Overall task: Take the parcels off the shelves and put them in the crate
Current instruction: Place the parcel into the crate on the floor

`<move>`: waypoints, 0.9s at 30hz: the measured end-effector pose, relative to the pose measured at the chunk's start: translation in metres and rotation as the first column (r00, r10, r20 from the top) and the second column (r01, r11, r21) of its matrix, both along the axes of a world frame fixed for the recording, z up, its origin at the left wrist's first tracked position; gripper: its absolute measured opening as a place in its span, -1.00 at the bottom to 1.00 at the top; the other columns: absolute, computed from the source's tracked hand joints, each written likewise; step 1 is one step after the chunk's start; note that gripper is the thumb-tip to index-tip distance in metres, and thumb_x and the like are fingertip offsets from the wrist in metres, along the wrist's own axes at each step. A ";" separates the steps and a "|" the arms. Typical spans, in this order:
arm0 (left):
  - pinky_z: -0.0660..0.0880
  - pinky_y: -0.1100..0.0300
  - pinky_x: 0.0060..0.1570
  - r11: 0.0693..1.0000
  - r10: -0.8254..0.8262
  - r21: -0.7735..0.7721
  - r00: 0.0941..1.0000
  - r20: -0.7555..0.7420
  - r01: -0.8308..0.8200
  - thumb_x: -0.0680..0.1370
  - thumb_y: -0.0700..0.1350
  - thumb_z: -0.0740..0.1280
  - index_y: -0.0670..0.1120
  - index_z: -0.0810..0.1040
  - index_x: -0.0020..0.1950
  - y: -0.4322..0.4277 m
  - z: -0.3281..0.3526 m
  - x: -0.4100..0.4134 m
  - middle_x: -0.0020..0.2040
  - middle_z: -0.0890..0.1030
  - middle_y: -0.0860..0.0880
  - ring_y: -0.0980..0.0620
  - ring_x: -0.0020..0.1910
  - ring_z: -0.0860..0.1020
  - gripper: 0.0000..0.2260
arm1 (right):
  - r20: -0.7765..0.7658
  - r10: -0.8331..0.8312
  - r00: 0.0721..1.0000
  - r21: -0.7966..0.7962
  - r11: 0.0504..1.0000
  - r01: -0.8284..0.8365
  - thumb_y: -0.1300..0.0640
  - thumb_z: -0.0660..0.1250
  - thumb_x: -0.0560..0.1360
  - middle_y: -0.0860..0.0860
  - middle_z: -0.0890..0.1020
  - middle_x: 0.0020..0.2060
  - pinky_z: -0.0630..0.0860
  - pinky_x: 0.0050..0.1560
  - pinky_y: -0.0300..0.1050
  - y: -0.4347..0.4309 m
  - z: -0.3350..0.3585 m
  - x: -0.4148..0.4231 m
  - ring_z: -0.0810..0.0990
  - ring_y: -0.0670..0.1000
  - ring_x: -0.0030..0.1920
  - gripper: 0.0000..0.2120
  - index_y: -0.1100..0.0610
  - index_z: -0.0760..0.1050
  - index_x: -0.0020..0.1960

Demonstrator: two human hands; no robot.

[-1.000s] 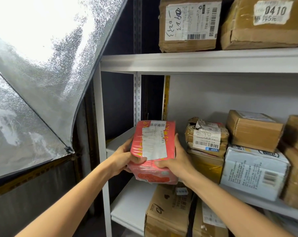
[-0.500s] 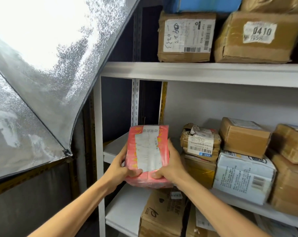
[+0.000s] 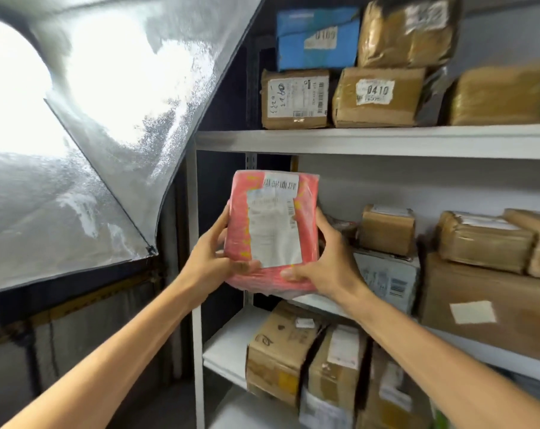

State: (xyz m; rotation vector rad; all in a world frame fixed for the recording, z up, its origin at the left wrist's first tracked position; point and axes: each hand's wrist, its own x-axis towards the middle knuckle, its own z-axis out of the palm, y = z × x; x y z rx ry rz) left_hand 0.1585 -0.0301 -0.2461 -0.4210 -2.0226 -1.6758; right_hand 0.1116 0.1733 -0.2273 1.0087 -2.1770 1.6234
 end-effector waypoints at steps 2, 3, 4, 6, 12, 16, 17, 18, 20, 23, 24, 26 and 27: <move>0.60 0.06 0.04 0.999 -0.036 -0.019 0.999 -0.004 0.035 0.33 -0.32 0.55 0.29 0.14 0.52 0.026 0.006 0.020 0.21 0.62 0.01 -0.03 0.15 0.62 -0.03 | -0.032 -0.031 0.999 0.001 1.000 0.031 0.34 0.64 0.12 -0.10 0.54 0.22 0.50 0.11 -0.37 0.028 0.001 0.018 0.49 -0.08 0.23 0.10 -0.01 0.19 0.53; 0.61 0.07 0.01 0.998 -0.054 -0.018 0.998 -0.008 0.054 0.38 -0.28 0.52 0.31 0.13 0.51 0.041 0.009 0.028 0.21 0.62 -0.01 -0.03 0.14 0.63 -0.09 | -0.048 -0.051 0.998 -0.004 0.999 0.051 0.33 0.65 0.11 -0.14 0.54 0.18 0.47 0.02 -0.47 0.044 0.002 0.027 0.50 -0.12 0.19 0.10 -0.02 0.20 0.52; 0.61 0.07 -0.02 0.997 -0.071 -0.008 0.997 -0.016 0.070 0.42 -0.23 0.48 0.31 0.12 0.51 0.057 0.011 0.035 0.21 0.62 -0.02 -0.03 0.13 0.63 -0.14 | -0.058 -0.075 0.996 -0.008 0.997 0.075 0.32 0.66 0.11 -0.17 0.54 0.15 0.46 -0.02 -0.51 0.060 0.003 0.035 0.51 -0.13 0.16 0.11 -0.03 0.20 0.52; 0.62 0.04 -0.04 0.995 -0.103 0.009 0.994 -0.027 0.103 0.43 -0.18 0.45 0.27 0.11 0.53 0.094 0.013 0.044 0.20 0.62 -0.04 -0.05 0.11 0.64 -0.18 | -0.063 -0.127 0.990 -0.013 0.992 0.126 0.31 0.66 0.10 -0.15 0.54 0.18 0.48 0.02 -0.43 0.099 0.004 0.050 0.51 -0.11 0.18 0.12 -0.05 0.19 0.52; 0.60 0.01 0.04 0.946 -0.317 0.058 0.948 -0.029 0.318 0.35 -0.20 0.51 0.24 0.17 0.52 0.234 -0.001 0.040 0.23 0.61 -0.02 -0.01 0.13 0.63 -0.13 | -0.028 -0.394 0.918 -0.017 0.919 0.394 0.32 0.68 0.05 -0.08 0.53 0.30 0.57 0.15 -0.12 0.239 -0.003 0.103 0.51 -0.05 0.25 0.16 -0.05 0.21 0.52; 0.60 0.07 0.04 0.846 -0.531 0.050 0.847 -0.007 0.531 0.33 -0.24 0.54 0.19 0.21 0.53 0.345 -0.015 0.035 0.23 0.62 0.01 0.03 0.16 0.61 -0.12 | 0.033 -0.592 0.805 -0.032 0.804 0.593 0.42 0.63 0.09 -0.43 0.59 -0.06 0.61 -0.20 -0.27 0.343 -0.016 0.150 0.57 -0.39 -0.07 0.06 -0.15 0.31 0.44; 0.60 0.10 0.00 0.813 -0.582 0.045 0.813 0.004 0.581 0.33 -0.24 0.54 0.18 0.20 0.53 0.372 -0.017 0.036 0.22 0.62 0.01 0.05 0.14 0.62 -0.11 | 0.049 -0.638 0.768 -0.033 0.768 0.640 0.45 0.61 0.10 -0.47 0.58 -0.13 0.57 -0.28 -0.34 0.367 -0.019 0.163 0.53 -0.47 -0.12 0.05 -0.16 0.32 0.43; 0.60 0.12 -0.02 0.775 -0.632 0.034 0.775 0.008 0.631 0.33 -0.23 0.51 0.16 0.19 0.54 0.401 -0.020 0.039 0.21 0.63 0.01 0.06 0.12 0.62 -0.12 | 0.063 -0.686 0.725 -0.031 0.725 0.689 0.46 0.60 0.10 -0.46 0.58 -0.15 0.53 -0.31 -0.39 0.391 -0.023 0.177 0.50 -0.52 -0.15 0.06 -0.19 0.32 0.41; 0.60 0.05 0.04 0.692 -0.722 0.006 0.692 0.013 0.722 0.34 -0.24 0.47 0.10 0.18 0.55 0.458 -0.024 0.047 0.23 0.62 -0.03 0.02 0.14 0.60 -0.15 | 0.090 -0.772 0.629 -0.034 0.629 0.777 0.46 0.60 0.09 -0.41 0.57 -0.10 0.48 -0.30 -0.46 0.436 -0.029 0.207 0.49 -0.52 -0.14 0.08 -0.34 0.28 0.35; 0.56 0.02 0.14 0.529 -0.848 -0.011 0.529 0.035 0.849 0.35 -0.25 0.45 0.13 0.22 0.50 0.544 -0.034 0.069 0.27 0.59 0.00 -0.01 0.23 0.57 -0.20 | 0.114 -0.884 0.453 -0.010 0.455 0.891 0.41 0.59 0.09 -0.43 0.57 -0.08 0.51 -0.07 -0.38 0.496 -0.043 0.264 0.53 -0.38 -0.03 0.07 -0.46 0.26 0.26; 0.53 -0.03 0.19 0.477 -0.878 -0.016 0.477 0.048 0.879 0.34 -0.23 0.46 0.14 0.24 0.49 0.571 -0.038 0.078 0.28 0.59 0.01 -0.01 0.25 0.55 -0.21 | 0.127 -0.912 0.389 -0.003 0.392 0.920 0.39 0.58 0.09 -0.43 0.58 -0.07 0.50 -0.04 -0.38 0.511 -0.048 0.285 0.53 -0.38 -0.01 0.07 -0.48 0.24 0.27; 0.47 -0.09 0.27 0.357 -0.931 -0.033 0.358 0.065 0.934 0.35 -0.20 0.47 0.13 0.28 0.48 0.624 -0.047 0.100 0.29 0.58 0.03 0.00 0.28 0.53 -0.24 | 0.143 -0.956 0.257 0.002 0.260 0.966 0.37 0.56 0.11 -0.48 0.57 -0.10 0.47 -0.14 -0.48 0.538 -0.058 0.327 0.51 -0.45 -0.03 0.04 -0.48 0.22 0.26; 0.46 -0.08 0.29 0.283 -0.956 -0.048 0.286 0.070 0.958 0.36 -0.22 0.49 0.09 0.28 0.48 0.650 -0.052 0.112 0.30 0.57 0.02 0.01 0.29 0.52 -0.25 | 0.149 -0.973 0.178 0.004 0.181 0.983 0.36 0.56 0.13 -0.51 0.57 -0.13 0.45 -0.20 -0.52 0.548 -0.062 0.348 0.51 -0.48 -0.07 0.01 -0.44 0.22 0.26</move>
